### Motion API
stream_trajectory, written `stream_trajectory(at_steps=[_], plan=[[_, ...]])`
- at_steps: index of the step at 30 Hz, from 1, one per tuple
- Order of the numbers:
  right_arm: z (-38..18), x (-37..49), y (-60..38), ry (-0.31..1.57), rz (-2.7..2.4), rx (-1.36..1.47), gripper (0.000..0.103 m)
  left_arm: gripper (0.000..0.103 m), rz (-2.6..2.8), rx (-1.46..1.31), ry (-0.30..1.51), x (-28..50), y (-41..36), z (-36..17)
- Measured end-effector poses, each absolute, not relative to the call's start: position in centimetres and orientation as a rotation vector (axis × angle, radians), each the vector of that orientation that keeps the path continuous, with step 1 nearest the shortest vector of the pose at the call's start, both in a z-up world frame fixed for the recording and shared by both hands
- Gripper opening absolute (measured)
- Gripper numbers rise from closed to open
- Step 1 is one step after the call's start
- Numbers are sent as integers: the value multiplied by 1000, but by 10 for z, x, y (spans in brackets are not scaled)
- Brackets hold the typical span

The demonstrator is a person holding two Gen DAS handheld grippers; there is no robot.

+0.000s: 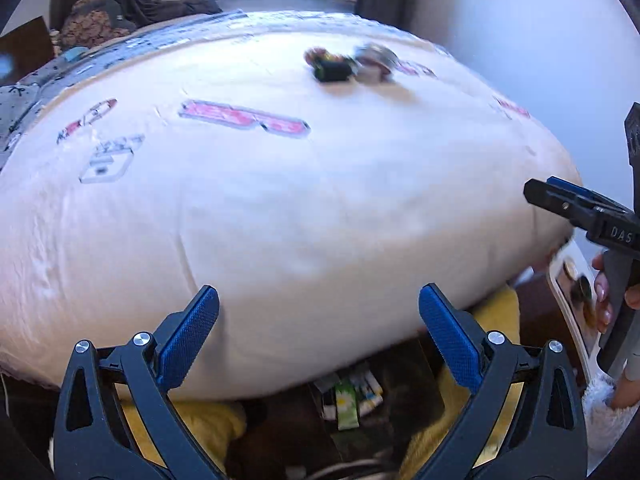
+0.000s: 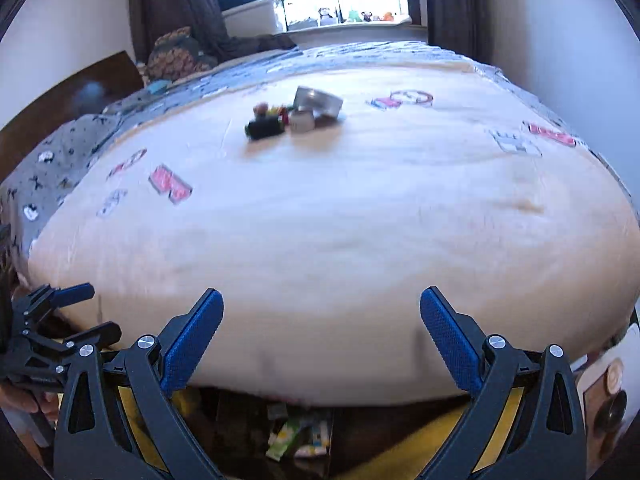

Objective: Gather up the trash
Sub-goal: 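Grasp the silver tin with the right tool while the left tool grasps the black thread spool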

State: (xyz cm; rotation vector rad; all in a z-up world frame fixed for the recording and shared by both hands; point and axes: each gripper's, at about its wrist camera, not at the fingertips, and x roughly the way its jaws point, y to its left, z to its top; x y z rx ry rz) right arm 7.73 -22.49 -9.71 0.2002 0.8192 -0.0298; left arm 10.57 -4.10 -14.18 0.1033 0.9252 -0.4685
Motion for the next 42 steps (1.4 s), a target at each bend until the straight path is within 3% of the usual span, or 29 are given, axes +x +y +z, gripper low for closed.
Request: stream_trajectory(at_steps=[17, 28, 30, 33, 40, 42], plan=[[-72, 254, -240, 786, -33, 217, 99, 95, -407, 150, 882, 233, -79, -128], [-95, 343, -258, 874, -37, 295, 98, 95, -392, 149, 855, 300, -111, -117], [-103, 351, -260, 898, -33, 305, 91, 95, -397, 145, 860, 305, -115, -118], [-114, 360, -265, 934, 4, 347, 72, 95, -400, 159, 856, 311, -123, -119], [-98, 348, -268, 874, -36, 266, 71, 94, -463, 198, 841, 324, -149, -127], [-90, 343, -271, 861, -53, 229, 71, 89, -462, 211, 841, 331, -156, -131]])
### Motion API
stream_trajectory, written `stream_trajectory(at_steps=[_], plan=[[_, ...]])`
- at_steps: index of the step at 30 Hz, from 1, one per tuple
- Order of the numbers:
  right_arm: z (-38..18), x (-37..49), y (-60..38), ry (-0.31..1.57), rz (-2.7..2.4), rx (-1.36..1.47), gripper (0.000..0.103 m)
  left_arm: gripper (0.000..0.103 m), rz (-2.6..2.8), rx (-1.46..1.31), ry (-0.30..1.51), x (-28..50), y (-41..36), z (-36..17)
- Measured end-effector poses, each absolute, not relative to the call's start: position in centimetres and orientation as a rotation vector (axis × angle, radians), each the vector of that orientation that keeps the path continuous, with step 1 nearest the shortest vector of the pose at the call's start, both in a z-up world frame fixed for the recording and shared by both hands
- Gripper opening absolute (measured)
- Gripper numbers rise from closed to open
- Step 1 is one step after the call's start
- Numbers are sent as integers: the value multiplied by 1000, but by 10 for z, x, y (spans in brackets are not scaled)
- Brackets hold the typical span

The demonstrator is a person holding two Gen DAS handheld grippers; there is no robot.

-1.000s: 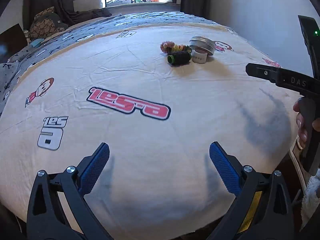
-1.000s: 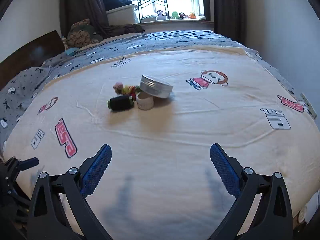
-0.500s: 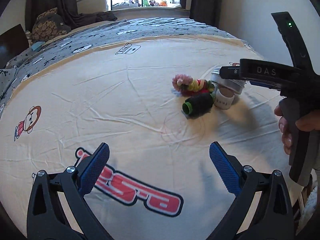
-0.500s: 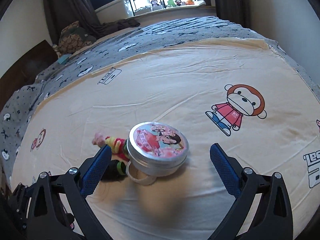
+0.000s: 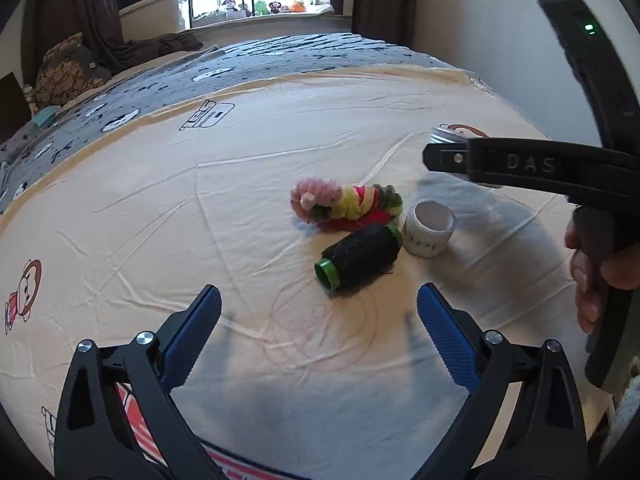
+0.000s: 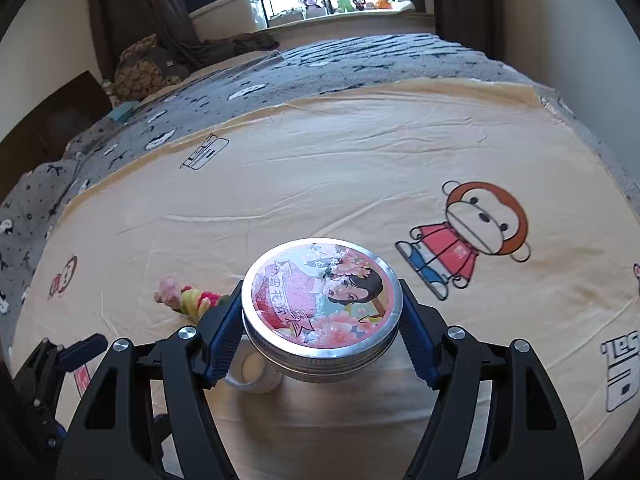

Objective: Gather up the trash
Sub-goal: 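Grasp the silver tin with the right tool while the left tool grasps the black thread spool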

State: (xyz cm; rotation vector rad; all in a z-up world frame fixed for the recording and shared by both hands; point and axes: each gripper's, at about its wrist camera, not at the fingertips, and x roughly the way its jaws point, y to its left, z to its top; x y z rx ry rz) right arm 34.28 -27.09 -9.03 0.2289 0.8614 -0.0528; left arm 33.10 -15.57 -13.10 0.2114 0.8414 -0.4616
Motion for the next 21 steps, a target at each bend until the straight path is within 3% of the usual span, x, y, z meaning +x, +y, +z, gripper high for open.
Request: stream_trajectory(at_steps=[7, 9, 21], plan=[[-76, 323, -288, 846, -70, 201, 71, 73, -526, 198, 900, 354, -181, -142], [-76, 318, -291, 843, -74, 204, 71, 50, -539, 215, 902, 354, -189, -143], [-63, 254, -273, 805, -38, 129, 71, 50, -510, 254, 842, 286, -161, -114]])
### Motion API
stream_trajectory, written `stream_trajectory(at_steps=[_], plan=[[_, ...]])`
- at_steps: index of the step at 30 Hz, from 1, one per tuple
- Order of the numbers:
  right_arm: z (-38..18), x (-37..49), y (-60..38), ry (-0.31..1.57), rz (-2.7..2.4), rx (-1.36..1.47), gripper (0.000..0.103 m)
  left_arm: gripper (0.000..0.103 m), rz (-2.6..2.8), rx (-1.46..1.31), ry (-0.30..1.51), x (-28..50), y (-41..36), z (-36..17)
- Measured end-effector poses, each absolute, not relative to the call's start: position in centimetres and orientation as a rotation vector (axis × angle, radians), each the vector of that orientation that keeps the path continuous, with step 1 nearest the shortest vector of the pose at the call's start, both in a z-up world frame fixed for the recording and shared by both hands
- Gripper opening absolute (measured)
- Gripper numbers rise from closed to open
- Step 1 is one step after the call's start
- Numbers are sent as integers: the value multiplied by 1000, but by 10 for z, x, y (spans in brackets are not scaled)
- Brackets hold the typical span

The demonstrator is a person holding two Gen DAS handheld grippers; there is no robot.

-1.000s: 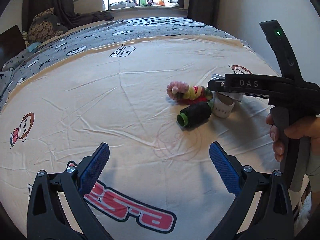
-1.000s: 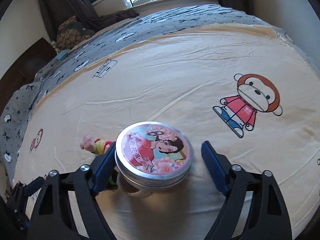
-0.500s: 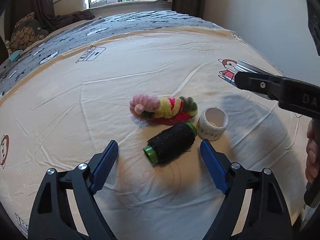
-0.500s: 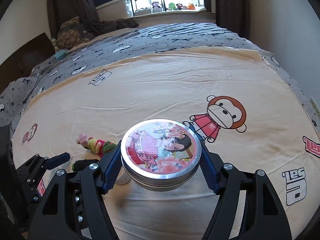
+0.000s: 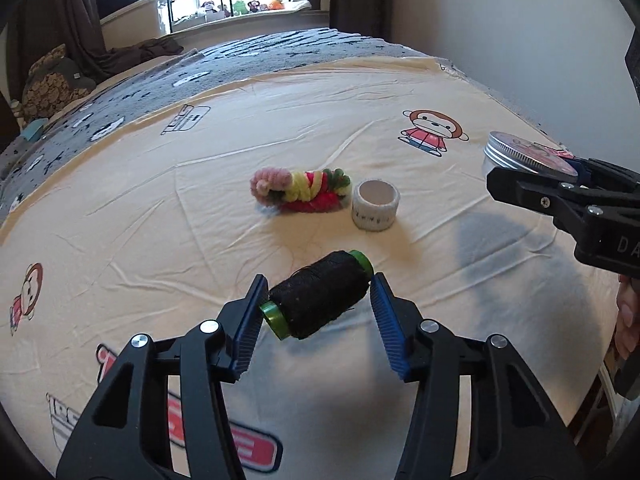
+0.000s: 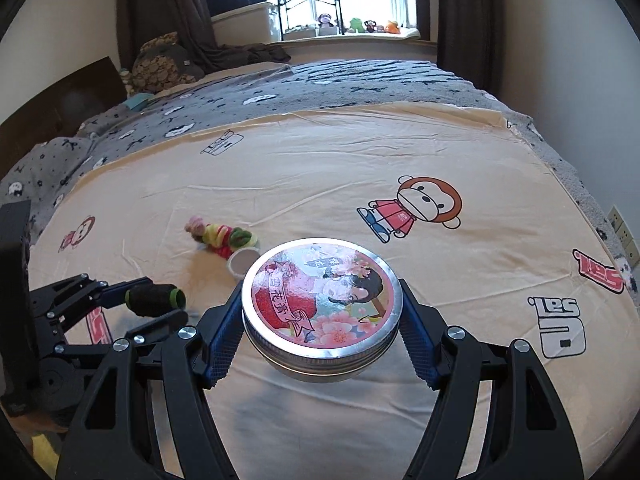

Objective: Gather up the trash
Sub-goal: 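Grasp the silver tin with the right tool while the left tool grasps the black thread spool, then carry the tin and spool down into the bin and release them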

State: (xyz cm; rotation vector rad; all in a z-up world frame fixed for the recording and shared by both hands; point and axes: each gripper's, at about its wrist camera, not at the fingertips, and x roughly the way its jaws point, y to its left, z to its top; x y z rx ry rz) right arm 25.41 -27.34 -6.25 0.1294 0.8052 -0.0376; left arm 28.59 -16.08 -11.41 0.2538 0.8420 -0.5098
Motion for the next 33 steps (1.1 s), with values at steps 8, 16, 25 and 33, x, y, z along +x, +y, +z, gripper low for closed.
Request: stream_trajectory(at_steps=[8, 16, 25, 33], plan=[[-41, 179, -243, 746, 16, 52, 71, 50, -493, 224, 786, 203, -121, -85], [-37, 98, -214, 710, 85, -12, 71, 50, -514, 168, 766, 120, -91, -80], [-70, 19, -192, 739, 133, 15, 71, 50, -560, 133, 840, 46, -64, -118], [-144, -10, -176, 933, 183, 131, 71, 50, -584, 171, 1004, 22, -61, -183]])
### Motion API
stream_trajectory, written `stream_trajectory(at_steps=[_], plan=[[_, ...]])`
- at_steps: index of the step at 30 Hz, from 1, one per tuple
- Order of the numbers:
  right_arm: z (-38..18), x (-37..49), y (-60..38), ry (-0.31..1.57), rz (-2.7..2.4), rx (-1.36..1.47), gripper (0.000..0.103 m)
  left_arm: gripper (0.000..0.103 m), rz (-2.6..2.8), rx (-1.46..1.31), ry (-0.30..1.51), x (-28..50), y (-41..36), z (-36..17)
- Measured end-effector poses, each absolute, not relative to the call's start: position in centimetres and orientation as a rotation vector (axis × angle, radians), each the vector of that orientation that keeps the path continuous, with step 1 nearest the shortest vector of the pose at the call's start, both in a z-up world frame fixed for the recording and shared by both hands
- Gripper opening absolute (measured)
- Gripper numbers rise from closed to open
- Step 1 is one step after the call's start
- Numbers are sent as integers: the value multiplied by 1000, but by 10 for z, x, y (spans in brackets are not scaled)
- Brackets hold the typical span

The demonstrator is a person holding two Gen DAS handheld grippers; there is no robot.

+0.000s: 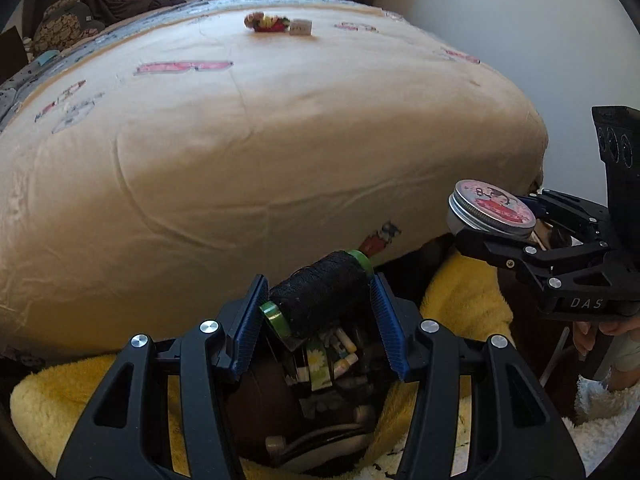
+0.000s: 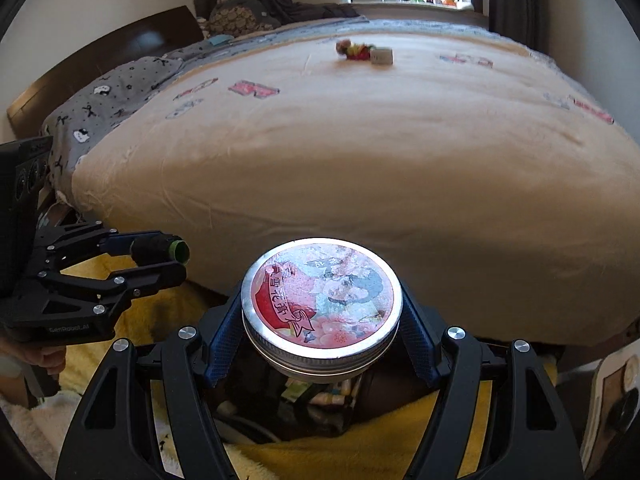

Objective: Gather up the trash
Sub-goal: 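Carry the tin and spool down into the bin and release them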

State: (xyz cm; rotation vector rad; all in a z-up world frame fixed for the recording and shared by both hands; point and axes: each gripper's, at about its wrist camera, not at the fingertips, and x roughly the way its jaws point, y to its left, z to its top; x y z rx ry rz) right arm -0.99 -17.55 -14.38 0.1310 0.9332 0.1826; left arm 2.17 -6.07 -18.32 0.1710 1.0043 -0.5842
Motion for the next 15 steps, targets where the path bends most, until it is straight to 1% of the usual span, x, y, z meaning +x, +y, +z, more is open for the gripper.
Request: stream_trajectory(at_steps=[10, 15], plan=[[-233, 4, -154, 1199, 157, 162, 71, 50, -580, 180, 1312, 34, -65, -294], [-264, 12, -152, 1283, 133, 241, 71, 50, -574, 186, 1392, 33, -69, -325]])
